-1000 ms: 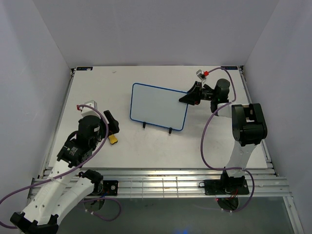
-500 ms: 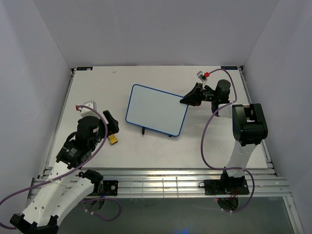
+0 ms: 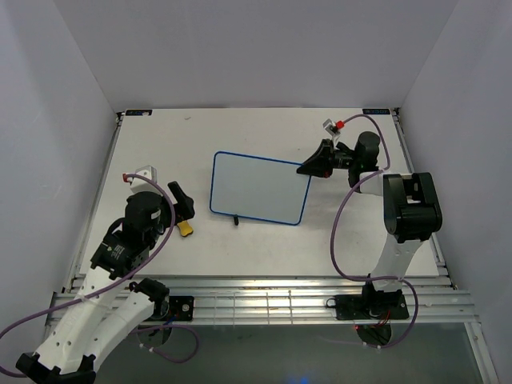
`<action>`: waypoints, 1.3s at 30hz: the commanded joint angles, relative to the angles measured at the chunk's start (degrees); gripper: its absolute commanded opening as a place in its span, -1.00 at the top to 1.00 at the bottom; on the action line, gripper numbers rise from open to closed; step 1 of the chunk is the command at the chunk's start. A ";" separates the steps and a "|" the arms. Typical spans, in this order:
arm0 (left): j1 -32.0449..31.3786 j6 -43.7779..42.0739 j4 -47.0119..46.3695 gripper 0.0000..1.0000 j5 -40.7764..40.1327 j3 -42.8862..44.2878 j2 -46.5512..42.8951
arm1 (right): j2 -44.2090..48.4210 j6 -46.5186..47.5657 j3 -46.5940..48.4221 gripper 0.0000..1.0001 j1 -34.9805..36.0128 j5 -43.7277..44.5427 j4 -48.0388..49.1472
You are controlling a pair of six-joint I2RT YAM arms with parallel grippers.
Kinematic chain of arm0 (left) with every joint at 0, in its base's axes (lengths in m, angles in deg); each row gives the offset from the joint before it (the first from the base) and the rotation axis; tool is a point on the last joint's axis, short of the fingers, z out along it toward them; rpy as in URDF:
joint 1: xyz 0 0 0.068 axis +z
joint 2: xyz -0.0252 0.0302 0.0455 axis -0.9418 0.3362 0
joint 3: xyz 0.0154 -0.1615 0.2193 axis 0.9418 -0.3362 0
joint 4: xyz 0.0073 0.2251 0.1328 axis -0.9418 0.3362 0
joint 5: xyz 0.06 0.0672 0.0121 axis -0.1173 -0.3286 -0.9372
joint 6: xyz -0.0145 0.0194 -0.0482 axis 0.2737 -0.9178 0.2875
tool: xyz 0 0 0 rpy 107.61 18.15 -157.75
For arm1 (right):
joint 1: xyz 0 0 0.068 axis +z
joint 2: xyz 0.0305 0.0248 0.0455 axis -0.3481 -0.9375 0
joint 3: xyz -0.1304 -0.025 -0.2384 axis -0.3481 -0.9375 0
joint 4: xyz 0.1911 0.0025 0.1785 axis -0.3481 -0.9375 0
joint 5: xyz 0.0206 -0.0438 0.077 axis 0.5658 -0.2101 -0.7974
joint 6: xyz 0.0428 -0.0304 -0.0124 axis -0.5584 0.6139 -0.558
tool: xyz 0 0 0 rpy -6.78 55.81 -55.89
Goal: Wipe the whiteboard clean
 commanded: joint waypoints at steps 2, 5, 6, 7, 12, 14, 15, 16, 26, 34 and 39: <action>0.13 -0.30 -0.70 -0.96 0.08 -0.01 -0.72 | 5.45 2.31 0.53 0.84 -0.55 2.30 2.00; 0.13 -0.22 -0.78 -0.96 -0.01 -0.10 -1.07 | 7.64 3.88 1.66 0.85 -0.46 2.83 -2.55; 0.13 -0.13 -0.61 -0.96 -0.10 -0.10 -1.16 | 8.09 7.28 2.54 0.84 -0.29 2.83 -5.27; 0.13 -0.13 -0.70 -0.96 -0.10 -0.10 -1.33 | 8.53 10.01 3.68 0.85 -0.20 3.10 -14.00; 0.13 -0.04 -0.70 -0.96 -0.27 -0.19 -1.69 | 9.07 34.10 15.18 0.84 2.70 9.51 -47.81; 0.13 0.05 -0.70 -0.96 -0.27 -0.19 -1.86 | 8.45 34.65 15.99 0.84 3.05 9.86 -48.63; 0.13 0.05 -0.70 -0.96 -0.27 -0.19 -1.86 | 8.19 34.30 16.17 0.84 3.05 9.87 -47.84; 0.13 0.05 -0.78 -0.96 -0.27 -0.19 -1.86 | 7.40 33.17 16.43 0.85 3.05 9.87 -47.05; 0.13 0.05 -0.87 -0.96 -0.18 -0.19 -1.69 | 2.47 35.27 25.22 0.85 3.31 6.61 -52.75; 0.13 -0.13 -0.87 -0.96 0.08 -0.27 -1.34 | 2.74 37.64 27.33 0.84 3.49 6.35 -55.83; 0.13 -0.21 -0.87 -0.96 -0.01 -0.27 -1.51 | 1.86 38.96 29.97 0.84 3.58 5.65 -59.43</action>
